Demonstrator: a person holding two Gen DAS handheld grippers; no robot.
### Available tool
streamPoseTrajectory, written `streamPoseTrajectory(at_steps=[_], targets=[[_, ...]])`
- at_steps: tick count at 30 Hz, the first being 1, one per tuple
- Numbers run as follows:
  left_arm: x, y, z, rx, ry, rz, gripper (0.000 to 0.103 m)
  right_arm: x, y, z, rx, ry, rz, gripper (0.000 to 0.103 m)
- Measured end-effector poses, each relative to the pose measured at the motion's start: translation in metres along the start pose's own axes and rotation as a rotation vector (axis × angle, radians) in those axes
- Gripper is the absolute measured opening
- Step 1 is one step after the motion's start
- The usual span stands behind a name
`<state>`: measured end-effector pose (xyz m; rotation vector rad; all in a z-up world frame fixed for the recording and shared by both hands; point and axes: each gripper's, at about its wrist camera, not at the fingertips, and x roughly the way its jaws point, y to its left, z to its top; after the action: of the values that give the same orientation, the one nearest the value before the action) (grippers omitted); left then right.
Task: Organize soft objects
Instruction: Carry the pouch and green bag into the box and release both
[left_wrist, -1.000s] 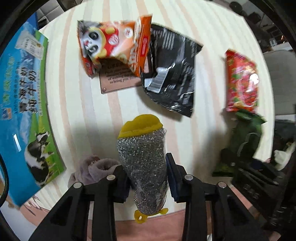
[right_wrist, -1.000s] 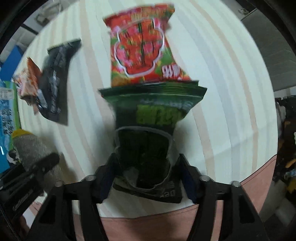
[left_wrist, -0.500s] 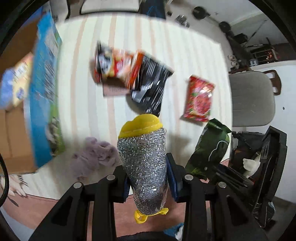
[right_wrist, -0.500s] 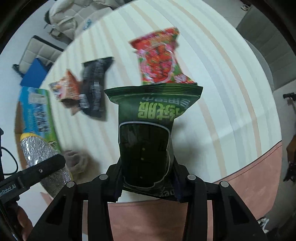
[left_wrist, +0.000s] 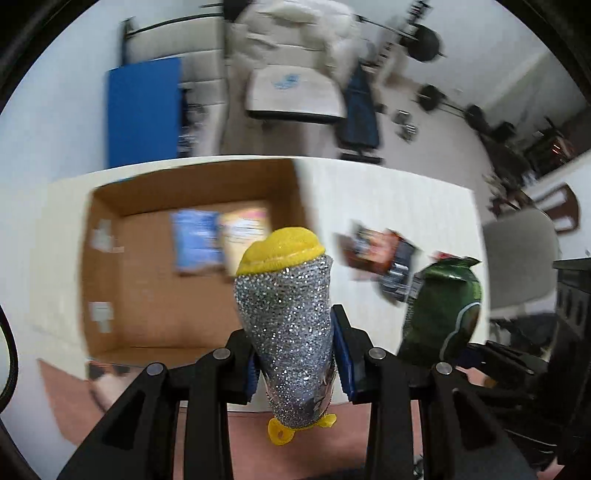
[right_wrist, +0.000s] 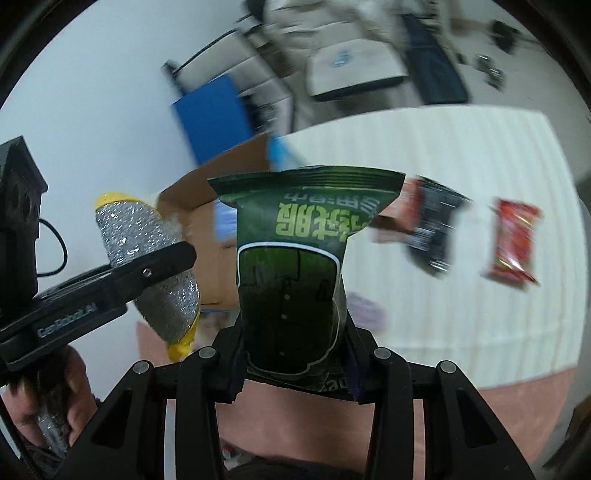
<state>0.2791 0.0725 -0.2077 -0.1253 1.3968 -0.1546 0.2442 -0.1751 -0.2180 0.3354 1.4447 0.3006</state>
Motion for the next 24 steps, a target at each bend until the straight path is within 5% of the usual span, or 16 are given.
streamPoseTrajectory(at_steps=[9,15,24], targets=[[0.086,0.136,0.045,-0.131,0.129,0.128,0.031,0.115,0.098,0.039,-0.079,0.139,-0.059,0.044],[0.133,0.175,0.062,-0.140,0.214,0.124,0.031,0.188,0.106,0.042,-0.081,0.251,-0.142,0.044],[0.182,0.189,0.087,-0.112,0.273,0.123,0.032,0.233,0.101,0.025,-0.073,0.377,-0.235,0.044]])
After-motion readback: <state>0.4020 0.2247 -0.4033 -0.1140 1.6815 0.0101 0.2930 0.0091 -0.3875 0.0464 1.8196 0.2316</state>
